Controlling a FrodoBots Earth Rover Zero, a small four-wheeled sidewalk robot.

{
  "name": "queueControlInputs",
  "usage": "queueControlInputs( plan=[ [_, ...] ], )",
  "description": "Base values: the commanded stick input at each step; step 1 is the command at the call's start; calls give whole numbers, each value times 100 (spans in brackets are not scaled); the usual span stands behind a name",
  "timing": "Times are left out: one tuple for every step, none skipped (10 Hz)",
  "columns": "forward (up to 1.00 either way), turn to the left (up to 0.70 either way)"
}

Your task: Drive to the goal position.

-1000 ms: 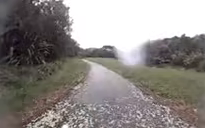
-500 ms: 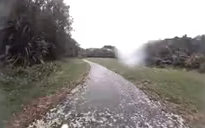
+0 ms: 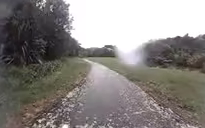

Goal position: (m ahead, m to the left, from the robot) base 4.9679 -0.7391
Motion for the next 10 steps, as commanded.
queueControlInputs(
  plan=[
    [50,-37],
    [50,-12],
    [50,0],
    [50,0],
    [50,0],
    [50,0],
    [50,0],
    [50,0],
    [50,-6],
    [50,-34]
  ],
)
